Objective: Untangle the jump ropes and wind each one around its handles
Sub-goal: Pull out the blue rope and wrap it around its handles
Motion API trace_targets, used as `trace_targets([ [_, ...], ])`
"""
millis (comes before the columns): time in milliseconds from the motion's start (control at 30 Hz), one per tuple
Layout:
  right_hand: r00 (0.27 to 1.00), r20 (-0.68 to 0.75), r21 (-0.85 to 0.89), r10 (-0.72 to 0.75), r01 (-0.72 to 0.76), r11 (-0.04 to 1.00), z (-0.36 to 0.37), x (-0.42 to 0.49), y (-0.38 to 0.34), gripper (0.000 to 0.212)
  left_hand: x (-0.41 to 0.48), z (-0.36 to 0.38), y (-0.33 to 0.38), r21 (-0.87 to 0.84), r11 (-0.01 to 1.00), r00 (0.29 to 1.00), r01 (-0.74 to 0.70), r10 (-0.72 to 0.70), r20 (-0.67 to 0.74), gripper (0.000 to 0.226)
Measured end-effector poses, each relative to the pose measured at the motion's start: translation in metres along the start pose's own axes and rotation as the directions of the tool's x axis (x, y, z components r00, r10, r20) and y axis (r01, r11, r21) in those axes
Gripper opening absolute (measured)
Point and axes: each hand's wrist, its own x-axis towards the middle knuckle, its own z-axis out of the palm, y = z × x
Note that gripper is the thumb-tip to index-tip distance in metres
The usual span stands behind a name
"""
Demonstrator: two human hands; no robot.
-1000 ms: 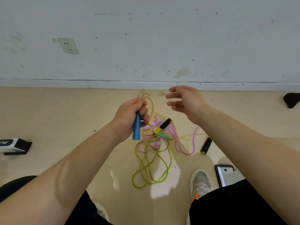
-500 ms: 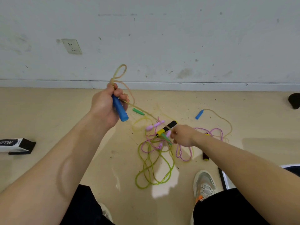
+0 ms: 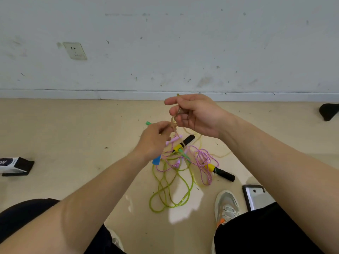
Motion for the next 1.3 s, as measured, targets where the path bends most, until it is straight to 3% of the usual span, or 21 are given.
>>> trace_targets([
  [233, 0.996, -0.070, 0.124, -0.053, 0.061, 0.990, -0.009, -0.003, -0.003, 0.026, -0.013, 0.000, 0.013, -0.273, 0.958, 0.964, 0.086, -0.011, 0.264, 0.026],
  [300, 0.994, -0.096, 0.146, -0.058, 0.072, 0.987, -0.012, -0.003, -0.002, 0.026, -0.016, 0.002, 0.013, -0.267, 0.958, 0.950, 0.102, -0.015, 0.311, 0.026],
  [400, 0.982, -0.168, 0.145, -0.082, 0.106, 0.984, -0.017, -0.001, -0.002, 0.026, -0.017, 0.003, 0.017, -0.201, 0.977, 0.963, 0.065, -0.009, 0.269, 0.024],
  [467, 0.959, -0.271, 0.033, -0.087, 0.099, 0.995, -0.022, 0.001, -0.001, 0.029, -0.013, -0.001, 0.022, -0.297, 0.951, 0.978, 0.089, -0.027, 0.208, 0.024],
  [533, 0.907, -0.413, -0.190, -0.088, 0.009, 0.982, -0.030, 0.003, 0.002, 0.039, -0.008, -0.012, 0.029, -0.443, 0.887, 0.985, 0.126, -0.059, 0.161, 0.023],
  [600, 0.860, -0.499, -0.363, -0.101, -0.101, 0.926, -0.040, 0.004, 0.010, 0.042, -0.005, -0.026, 0.037, -0.566, 0.811, 0.984, 0.150, -0.070, 0.161, 0.022],
  [667, 0.852, -0.520, -0.460, -0.061, -0.219, 0.860, -0.050, 0.006, 0.025, 0.030, -0.004, -0.037, 0.043, -0.672, 0.720, 0.980, 0.171, -0.055, 0.191, 0.021],
  [767, 0.901, -0.427, -0.704, 0.073, -0.382, 0.599, -0.059, 0.010, 0.061, 0.038, -0.006, -0.048, 0.050, -0.777, 0.592, 0.971, 0.211, -0.038, 0.235, 0.021],
  [833, 0.949, -0.270, -0.849, 0.161, -0.314, 0.425, -0.055, 0.010, 0.082, 0.056, -0.007, -0.052, 0.053, -0.814, 0.529, 0.964, 0.240, -0.034, 0.263, 0.022],
  [867, 0.960, -0.195, -0.880, 0.199, -0.261, 0.396, -0.051, 0.010, 0.091, 0.060, -0.008, -0.054, 0.055, -0.825, 0.505, 0.960, 0.254, -0.028, 0.279, 0.022],
  [933, 0.957, -0.092, -0.898, 0.274, -0.198, 0.392, -0.042, 0.009, 0.102, 0.052, -0.008, -0.056, 0.056, -0.843, 0.463, 0.953, 0.274, -0.011, 0.303, 0.022],
  [1000, 0.931, -0.064, -0.934, 0.359, -0.183, 0.307, -0.037, 0.011, 0.111, 0.034, -0.007, -0.059, 0.056, -0.863, 0.434, 0.958, 0.260, -0.001, 0.288, 0.022],
  [1067, 0.916, -0.103, -0.954, 0.387, -0.201, 0.222, -0.038, 0.014, 0.118, 0.026, -0.002, -0.066, 0.053, -0.874, 0.446, 0.978, 0.190, -0.012, 0.207, 0.022],
  [1133, 0.913, -0.152, -0.944, 0.378, -0.248, 0.217, -0.040, 0.014, 0.116, 0.025, 0.005, -0.074, 0.047, -0.830, 0.553, 0.996, 0.073, -0.077, 0.036, 0.023],
  [1233, 0.937, -0.193, -0.854, 0.292, -0.307, 0.420, -0.039, 0.012, 0.097, 0.029, 0.016, -0.078, 0.029, -0.538, 0.841, 0.954, 0.051, -0.200, -0.222, 0.022],
  [1300, 0.956, -0.181, -0.752, 0.230, -0.286, 0.594, -0.033, 0.011, 0.075, 0.026, 0.021, -0.077, 0.015, -0.318, 0.935, 0.942, 0.158, -0.239, -0.235, 0.019],
])
